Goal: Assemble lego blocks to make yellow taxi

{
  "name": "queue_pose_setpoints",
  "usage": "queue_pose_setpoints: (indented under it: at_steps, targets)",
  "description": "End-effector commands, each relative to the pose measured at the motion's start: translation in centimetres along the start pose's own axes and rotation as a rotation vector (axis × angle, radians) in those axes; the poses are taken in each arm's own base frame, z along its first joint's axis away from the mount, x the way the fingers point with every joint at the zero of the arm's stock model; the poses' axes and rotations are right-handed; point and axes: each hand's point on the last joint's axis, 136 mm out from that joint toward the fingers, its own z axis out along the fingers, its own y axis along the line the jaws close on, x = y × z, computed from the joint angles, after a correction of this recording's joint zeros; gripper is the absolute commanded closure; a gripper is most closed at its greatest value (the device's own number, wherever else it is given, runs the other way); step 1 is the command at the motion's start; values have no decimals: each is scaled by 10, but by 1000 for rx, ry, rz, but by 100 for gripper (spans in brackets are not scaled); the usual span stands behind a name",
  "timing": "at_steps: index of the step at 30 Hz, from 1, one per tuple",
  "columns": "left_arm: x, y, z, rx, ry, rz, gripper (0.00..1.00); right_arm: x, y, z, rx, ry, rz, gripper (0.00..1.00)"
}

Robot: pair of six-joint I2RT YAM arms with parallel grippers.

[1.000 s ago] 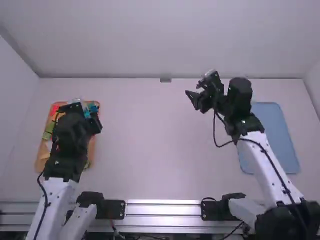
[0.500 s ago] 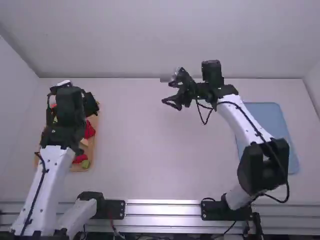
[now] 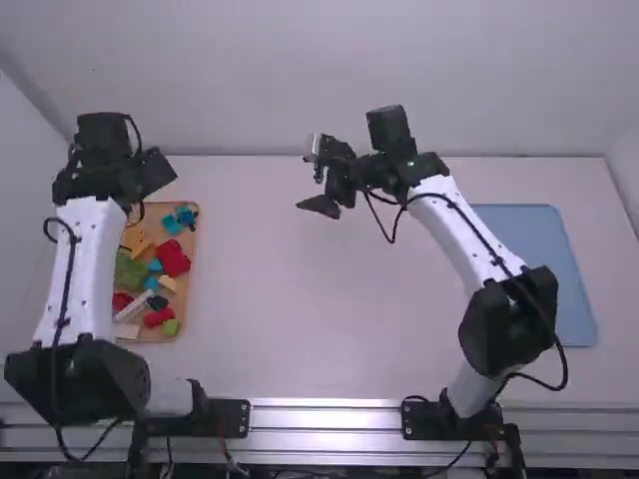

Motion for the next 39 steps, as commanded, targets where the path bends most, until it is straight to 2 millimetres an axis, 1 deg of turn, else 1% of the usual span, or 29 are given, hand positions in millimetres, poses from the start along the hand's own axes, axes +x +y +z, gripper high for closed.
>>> queue_pose_setpoints:
  at_steps: [1,3,4,6,7,8,11,12,13,14,15,17,18,19,20,21,22,26,28,30,32,33,34,35,36,39]
  targets:
    - [-6,-17,14,12,37,10,1,-9,1,4,-10,-14,-46,1]
    - [-8,-21,27,-2,71,7,1,-10,-1,5,-4,-16,-43,1]
    - [-8,-22,38,-17,97,4,1,-11,-2,4,2,-16,-36,3]
    - [-9,-22,48,-32,125,7,1,-11,-4,4,8,-17,-28,1]
    - [-7,-22,57,-50,153,15,1,-11,-4,4,9,-18,-29,1]
    - [-5,-18,65,-81,180,19,1,-11,-4,4,9,-18,-28,1]
    - [-2,-3,76,-157,220,9,1,-11,-4,4,10,-18,-30,1]
    - [0,7,81,-187,239,-1,1,-11,-5,4,16,-13,-30,1]
    - [0,13,82,-195,249,-8,1,-10,-6,4,21,-10,-32,1]
    - [4,24,85,-209,275,-26,1,-9,-7,4,27,-6,-33,1]
    - [6,29,86,-210,292,-38,1,-9,-8,4,30,-3,-33,1]
    - [9,50,87,-228,326,-104,1,-8,-9,4,38,2,-35,1]
    - [11,67,88,-232,351,-149,0,-8,-10,4,41,4,-36,1]
    - [12,73,87,-233,361,-164,0,-8,-10,4,40,4,-36,1]
    - [15,88,85,-235,390,-203,2,-8,-10,4,40,4,-35,1]
    - [17,97,83,-239,404,-226,3,-8,-10,4,40,3,-36,1]
    - [20,112,78,-245,429,-267,3,-9,-10,4,42,2,-39,1]
    - [26,142,67,-296,452,-319,7,-10,-11,4,45,-3,-45,1]
    - [27,141,66,-273,442,-301,6,-11,-11,5,44,-3,-47,1]
    - [28,133,64,-233,408,-297,6,-12,-9,7,38,-4,-50,1]
    - [32,129,55,-207,372,-312,5,-11,-9,6,38,-3,-46,1]
    - [35,129,49,-203,356,-327,2,-10,-8,6,37,-1,-43,1]
    - [38,132,38,-199,314,-358,1,-10,-8,6,35,2,-39,1]
    - [38,132,38,-199,314,-358,1,-10,-8,6,35,2,-39,1]
    - [36,130,36,-183,262,-362,1,-9,-7,6,34,3,-39,1]
    - [32,124,37,-160,227,-319,1,-11,-9,6,39,-3,-48,1]
